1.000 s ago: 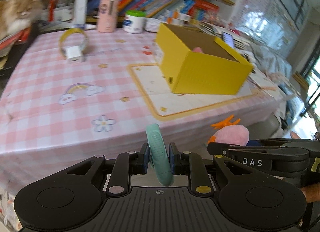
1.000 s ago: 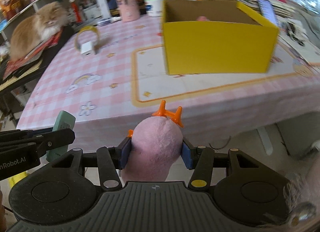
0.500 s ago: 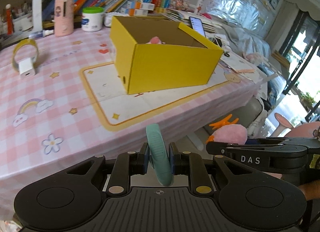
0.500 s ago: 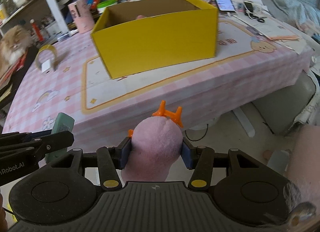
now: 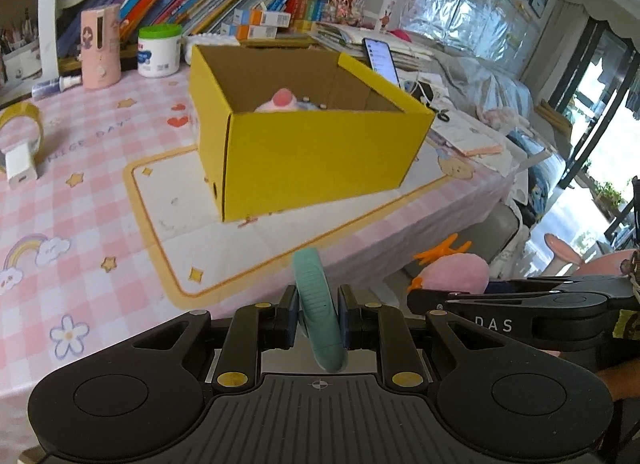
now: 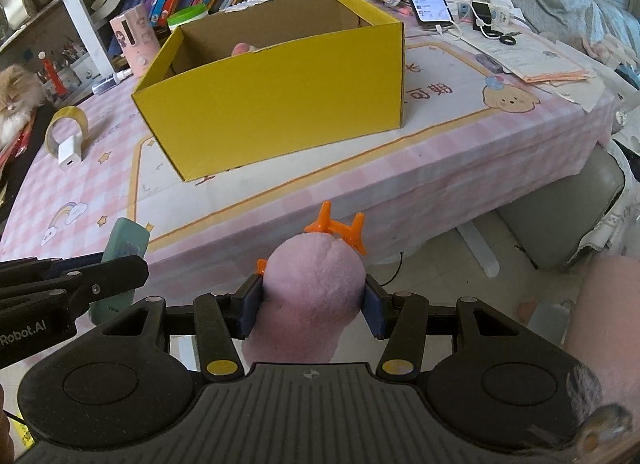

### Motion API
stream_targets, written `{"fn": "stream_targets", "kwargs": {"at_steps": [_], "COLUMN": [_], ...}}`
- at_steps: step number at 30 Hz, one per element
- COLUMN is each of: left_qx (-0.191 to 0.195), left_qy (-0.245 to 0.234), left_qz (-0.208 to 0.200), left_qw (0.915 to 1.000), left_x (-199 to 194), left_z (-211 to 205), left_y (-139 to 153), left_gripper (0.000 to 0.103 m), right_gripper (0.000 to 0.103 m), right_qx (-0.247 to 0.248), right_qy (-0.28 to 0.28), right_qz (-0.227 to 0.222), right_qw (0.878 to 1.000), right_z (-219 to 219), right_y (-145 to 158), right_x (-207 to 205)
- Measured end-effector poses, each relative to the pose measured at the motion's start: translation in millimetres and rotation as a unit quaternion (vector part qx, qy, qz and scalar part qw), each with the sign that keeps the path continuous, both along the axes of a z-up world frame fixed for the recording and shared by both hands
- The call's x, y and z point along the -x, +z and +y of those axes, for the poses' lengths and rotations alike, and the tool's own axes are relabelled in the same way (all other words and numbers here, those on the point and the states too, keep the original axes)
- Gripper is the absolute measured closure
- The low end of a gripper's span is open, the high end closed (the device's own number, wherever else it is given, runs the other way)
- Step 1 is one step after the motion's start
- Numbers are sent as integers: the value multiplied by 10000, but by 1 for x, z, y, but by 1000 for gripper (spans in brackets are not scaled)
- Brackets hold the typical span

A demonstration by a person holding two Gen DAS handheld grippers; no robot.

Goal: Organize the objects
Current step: 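Lift and carry the chick and mint-green object with both tools toward the yellow box, then lower the chick and mint-green object into the yellow box with both tools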

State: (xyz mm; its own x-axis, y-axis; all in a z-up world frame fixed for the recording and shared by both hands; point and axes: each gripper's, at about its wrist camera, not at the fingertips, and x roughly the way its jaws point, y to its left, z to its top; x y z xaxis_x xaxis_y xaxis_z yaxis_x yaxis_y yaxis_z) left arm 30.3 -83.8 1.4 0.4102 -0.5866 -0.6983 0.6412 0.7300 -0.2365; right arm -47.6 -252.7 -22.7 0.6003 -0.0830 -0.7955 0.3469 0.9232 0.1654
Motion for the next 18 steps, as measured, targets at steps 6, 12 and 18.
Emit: {"fn": "stream_targets", "kwargs": {"at_steps": [6,12,18], "left_qx": [82,316,443], "left_qy": [-4,144,306], "left_qz": [-360,-709,-1053], "left_qw": [9993,9969,9930], "left_x": [-10,-32,-56], "left_z": [-14,-31,-54], "left_y": [15,37,53], "left_gripper": [84,84,84], "right_gripper": [54,54,54], "right_qx": [75,268,431], "right_qy": [4,86,271], "right_qz": [-192,-640,-1085], "right_qw": [9998,9975,9928], "right_z": [-16,-38,-60], "right_y": [12,40,66], "right_x": [-15,-40,-73]}}
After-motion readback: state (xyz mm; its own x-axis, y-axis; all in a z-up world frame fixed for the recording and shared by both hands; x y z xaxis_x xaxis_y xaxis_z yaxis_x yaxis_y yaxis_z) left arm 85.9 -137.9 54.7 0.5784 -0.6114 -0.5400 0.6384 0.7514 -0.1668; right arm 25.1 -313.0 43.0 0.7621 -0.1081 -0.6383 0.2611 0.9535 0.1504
